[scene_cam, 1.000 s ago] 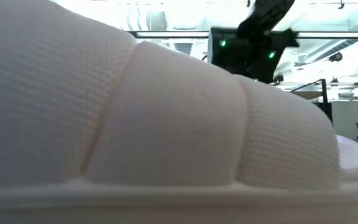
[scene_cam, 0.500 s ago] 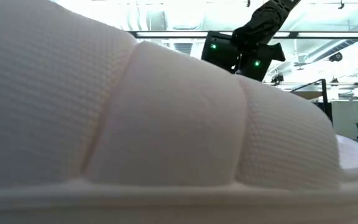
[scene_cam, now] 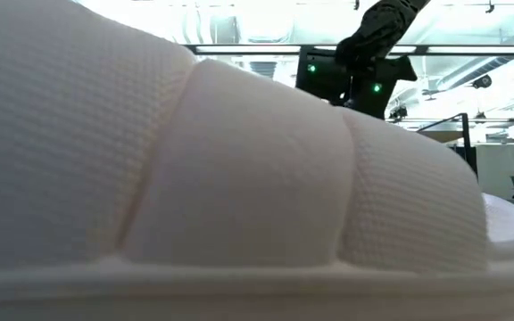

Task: Pick and place slides into the shelf
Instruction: Put the pink slide under the shelf

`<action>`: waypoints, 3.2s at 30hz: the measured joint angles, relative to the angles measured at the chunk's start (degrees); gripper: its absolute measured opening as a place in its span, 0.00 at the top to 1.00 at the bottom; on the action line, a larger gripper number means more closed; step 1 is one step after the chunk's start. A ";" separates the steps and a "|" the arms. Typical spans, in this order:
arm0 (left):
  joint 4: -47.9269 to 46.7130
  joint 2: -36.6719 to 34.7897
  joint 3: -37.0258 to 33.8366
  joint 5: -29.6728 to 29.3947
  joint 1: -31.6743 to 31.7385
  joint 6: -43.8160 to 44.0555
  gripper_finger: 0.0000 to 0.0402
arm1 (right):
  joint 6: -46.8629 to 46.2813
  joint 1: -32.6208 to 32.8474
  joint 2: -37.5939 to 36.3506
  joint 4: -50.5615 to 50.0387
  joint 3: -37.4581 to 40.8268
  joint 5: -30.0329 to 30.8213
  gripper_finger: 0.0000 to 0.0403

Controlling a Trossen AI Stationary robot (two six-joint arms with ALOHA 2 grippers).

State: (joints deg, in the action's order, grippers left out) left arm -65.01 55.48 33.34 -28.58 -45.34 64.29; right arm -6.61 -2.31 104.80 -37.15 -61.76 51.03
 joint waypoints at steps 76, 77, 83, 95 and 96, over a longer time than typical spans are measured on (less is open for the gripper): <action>38.75 29.89 5.66 -13.04 31.00 -44.97 0.99 | -73.48 39.86 -13.48 -51.25 -12.04 -11.99 0.43; 38.70 29.76 6.11 -11.97 31.57 -45.50 0.99 | -74.44 39.85 -13.99 -51.41 -12.04 -11.89 0.44; 39.40 25.48 12.74 -4.65 32.60 -48.58 1.00 | -80.62 39.84 -18.88 -52.89 -12.04 -8.14 0.47; 43.43 34.99 36.82 -3.18 35.46 -56.98 1.00 | -85.47 39.41 -30.92 -52.80 -10.84 0.25 0.49; 43.54 37.85 39.51 -3.21 35.94 -57.94 1.00 | -86.88 39.41 -31.82 -52.90 -10.54 0.50 0.49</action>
State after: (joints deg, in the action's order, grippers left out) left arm -21.47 93.34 72.85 -31.78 -9.40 6.35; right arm -93.49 37.10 72.98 -90.05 -72.30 51.54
